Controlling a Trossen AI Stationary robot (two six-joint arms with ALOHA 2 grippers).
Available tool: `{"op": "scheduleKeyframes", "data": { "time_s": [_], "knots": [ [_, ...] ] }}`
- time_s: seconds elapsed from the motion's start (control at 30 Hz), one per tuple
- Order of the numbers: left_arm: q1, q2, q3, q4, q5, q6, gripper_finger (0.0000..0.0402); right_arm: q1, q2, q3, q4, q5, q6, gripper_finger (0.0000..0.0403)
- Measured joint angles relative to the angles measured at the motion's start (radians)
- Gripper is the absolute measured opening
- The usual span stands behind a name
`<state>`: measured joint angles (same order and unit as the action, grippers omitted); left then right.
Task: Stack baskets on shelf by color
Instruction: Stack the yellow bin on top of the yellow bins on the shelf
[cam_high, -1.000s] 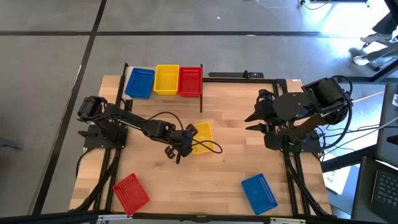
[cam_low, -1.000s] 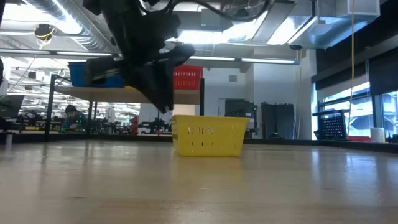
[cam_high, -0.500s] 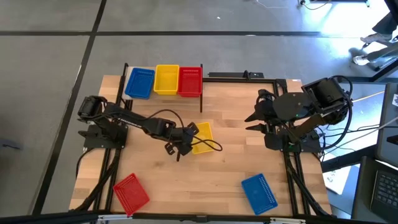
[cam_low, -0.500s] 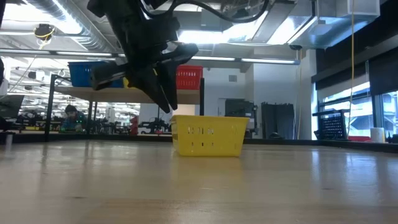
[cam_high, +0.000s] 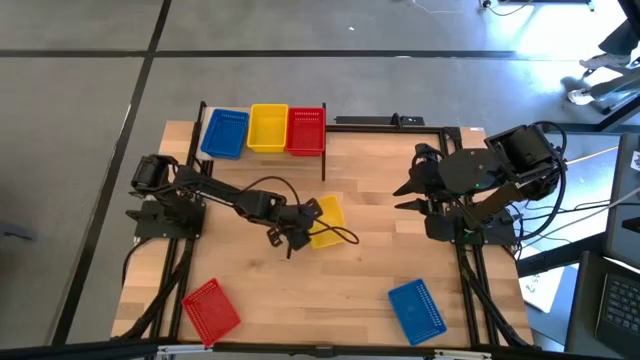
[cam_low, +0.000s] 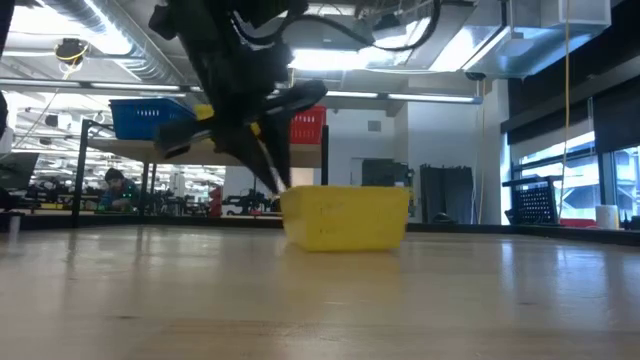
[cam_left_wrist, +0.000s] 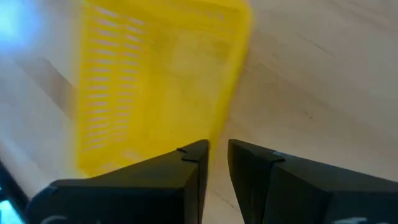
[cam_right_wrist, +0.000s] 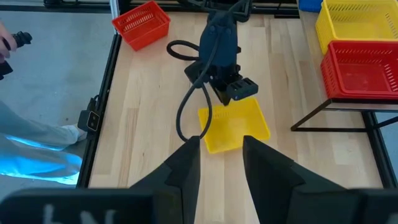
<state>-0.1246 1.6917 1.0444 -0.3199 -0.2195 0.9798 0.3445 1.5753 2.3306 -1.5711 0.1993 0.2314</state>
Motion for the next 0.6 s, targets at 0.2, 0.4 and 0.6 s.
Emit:
{"op": "scheduleKeyframes", "data": {
  "time_s": [0.2,0.4,0.6],
  "knots": [
    [0.002,0.023,-0.002,-0.008,0.002,0.003,0.0053,0.000,0.000,0.000,0.000,0.000,0.000,0.0117],
    [-0.002,0.031,-0.002,0.024,0.001,0.119,0.0053,0.000,0.000,0.000,0.000,0.000,0.000,0.0117],
    [0.010,0.031,-0.002,0.050,0.031,0.153,0.0053,0.000,0.000,0.000,0.000,0.000,0.000,0.0117]
  ]
}}
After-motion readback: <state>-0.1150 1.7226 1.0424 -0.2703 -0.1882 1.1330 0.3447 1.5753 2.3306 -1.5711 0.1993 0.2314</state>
